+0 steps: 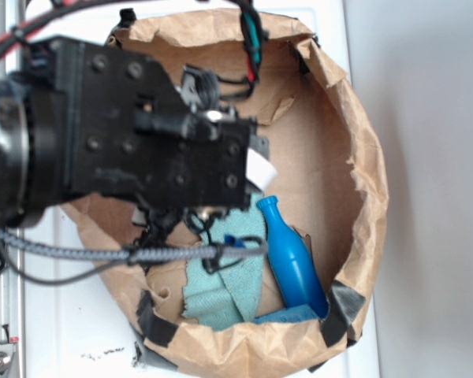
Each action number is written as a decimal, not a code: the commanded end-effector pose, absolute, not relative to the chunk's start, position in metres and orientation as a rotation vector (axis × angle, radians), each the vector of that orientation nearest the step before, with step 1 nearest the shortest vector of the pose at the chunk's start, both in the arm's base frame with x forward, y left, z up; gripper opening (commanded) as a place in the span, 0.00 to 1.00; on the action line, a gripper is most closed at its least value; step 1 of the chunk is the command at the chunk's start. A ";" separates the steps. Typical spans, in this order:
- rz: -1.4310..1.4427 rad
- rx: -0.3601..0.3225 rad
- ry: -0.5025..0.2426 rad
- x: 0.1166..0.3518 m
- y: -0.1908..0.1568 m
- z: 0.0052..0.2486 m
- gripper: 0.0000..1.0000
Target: Grab the green animal.
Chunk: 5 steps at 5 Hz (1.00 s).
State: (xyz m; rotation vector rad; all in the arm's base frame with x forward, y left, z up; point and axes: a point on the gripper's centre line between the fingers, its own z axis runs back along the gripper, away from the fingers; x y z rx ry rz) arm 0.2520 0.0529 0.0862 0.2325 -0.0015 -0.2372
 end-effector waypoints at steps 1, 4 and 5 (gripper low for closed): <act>-0.219 0.243 -0.064 0.260 0.052 0.104 1.00; -0.213 0.276 -0.103 0.270 0.050 0.092 1.00; -0.210 0.276 -0.177 0.274 0.054 0.083 1.00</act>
